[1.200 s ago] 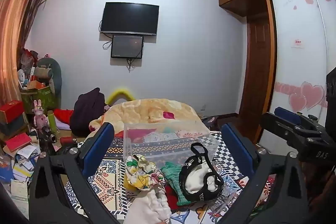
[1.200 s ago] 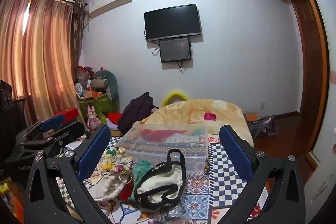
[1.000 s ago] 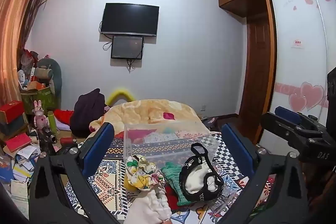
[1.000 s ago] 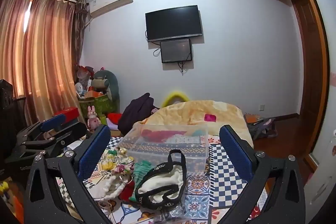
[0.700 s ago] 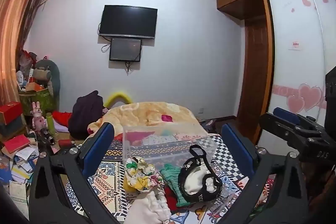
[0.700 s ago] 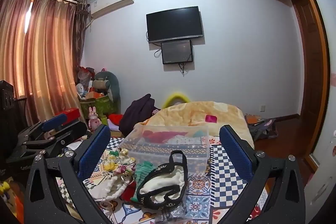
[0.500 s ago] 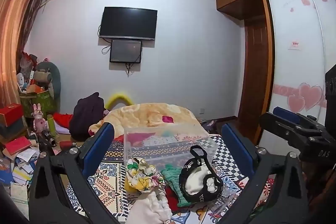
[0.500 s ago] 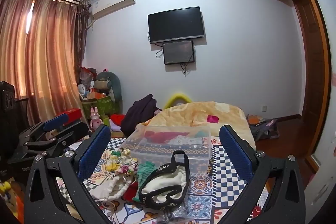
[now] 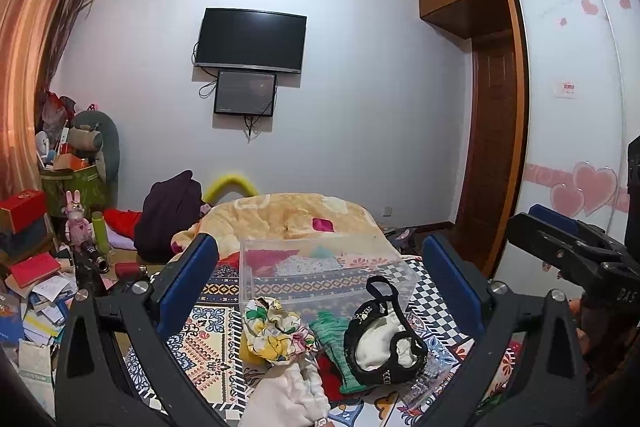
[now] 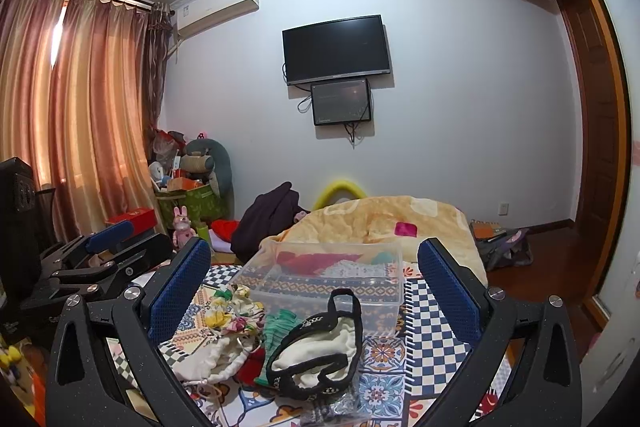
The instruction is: Organize soft objects
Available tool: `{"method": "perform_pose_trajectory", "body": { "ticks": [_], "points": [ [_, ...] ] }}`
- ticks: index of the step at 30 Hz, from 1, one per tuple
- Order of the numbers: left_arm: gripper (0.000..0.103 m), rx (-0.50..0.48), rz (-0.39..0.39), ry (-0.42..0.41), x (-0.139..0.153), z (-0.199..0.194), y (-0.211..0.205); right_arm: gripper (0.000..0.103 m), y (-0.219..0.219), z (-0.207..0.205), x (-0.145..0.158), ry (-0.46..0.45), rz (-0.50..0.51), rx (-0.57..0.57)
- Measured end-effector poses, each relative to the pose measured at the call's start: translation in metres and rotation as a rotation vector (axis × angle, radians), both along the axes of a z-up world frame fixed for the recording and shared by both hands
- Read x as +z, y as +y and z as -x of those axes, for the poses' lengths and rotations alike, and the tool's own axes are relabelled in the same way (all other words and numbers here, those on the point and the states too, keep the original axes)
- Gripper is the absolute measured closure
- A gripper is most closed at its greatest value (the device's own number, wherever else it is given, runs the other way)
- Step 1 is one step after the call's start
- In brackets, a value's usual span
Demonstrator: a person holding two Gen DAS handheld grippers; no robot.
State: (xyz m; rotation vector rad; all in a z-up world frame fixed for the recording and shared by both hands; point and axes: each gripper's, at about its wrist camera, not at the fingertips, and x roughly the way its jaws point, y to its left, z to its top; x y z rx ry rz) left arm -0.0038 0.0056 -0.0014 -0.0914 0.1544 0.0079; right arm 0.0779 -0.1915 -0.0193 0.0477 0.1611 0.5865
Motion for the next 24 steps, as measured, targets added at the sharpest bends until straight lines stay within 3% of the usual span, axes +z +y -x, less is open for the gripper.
{"method": "perform_pose_trajectory", "body": {
  "ticks": [24],
  "points": [
    [0.000, 0.000, 0.007, 0.000, 0.0011, 0.0004, 0.0008, 0.000, 0.0006, 0.0026, 0.0028, -0.005, -0.005, 0.004]
  ]
}}
